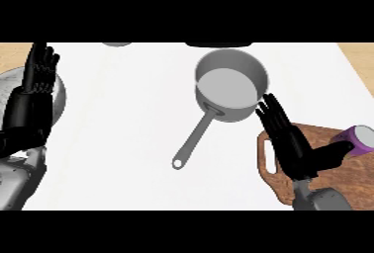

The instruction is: Pick the can from the cutting board and place it in the pot

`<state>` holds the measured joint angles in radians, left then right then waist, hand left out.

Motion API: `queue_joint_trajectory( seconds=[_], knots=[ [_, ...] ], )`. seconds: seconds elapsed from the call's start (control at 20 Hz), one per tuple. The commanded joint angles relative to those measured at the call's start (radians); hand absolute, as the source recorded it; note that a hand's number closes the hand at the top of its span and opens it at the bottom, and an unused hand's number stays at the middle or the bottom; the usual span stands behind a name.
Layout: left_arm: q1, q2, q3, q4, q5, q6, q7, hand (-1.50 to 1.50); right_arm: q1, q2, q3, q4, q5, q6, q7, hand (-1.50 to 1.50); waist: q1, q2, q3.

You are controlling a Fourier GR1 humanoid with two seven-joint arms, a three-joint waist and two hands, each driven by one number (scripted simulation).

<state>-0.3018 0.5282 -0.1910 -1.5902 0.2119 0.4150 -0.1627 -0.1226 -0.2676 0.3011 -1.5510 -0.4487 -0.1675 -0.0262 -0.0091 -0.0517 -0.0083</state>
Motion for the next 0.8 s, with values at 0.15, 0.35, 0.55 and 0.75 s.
queue_joint_trajectory(
  seconds=[0.15,0.35,0.55,0.75],
  knots=[
    [0.064,-0.074,-0.054,0.020,0.077,-0.018,0.153,0.00,-0.071,-0.216,-0.082,-0.062,-0.210,0.411,0.060,-1.50,0.011,0.055,0.011],
    [0.120,-0.128,-0.089,0.057,0.139,-0.037,0.211,0.00,-0.158,-0.499,-0.111,-0.079,0.180,0.411,-0.043,1.50,-0.025,0.043,-0.003],
    [0.129,-0.150,-0.100,0.020,0.179,-0.038,0.284,0.00,-0.057,-0.521,-0.343,0.018,0.078,0.511,-0.417,-1.50,-0.034,0.050,0.017],
    [0.138,-0.134,-0.099,-0.017,0.181,-0.035,0.323,0.00,0.009,-0.683,-0.482,0.161,0.089,0.713,-0.645,-1.50,-0.014,0.052,0.015]
  ],
)
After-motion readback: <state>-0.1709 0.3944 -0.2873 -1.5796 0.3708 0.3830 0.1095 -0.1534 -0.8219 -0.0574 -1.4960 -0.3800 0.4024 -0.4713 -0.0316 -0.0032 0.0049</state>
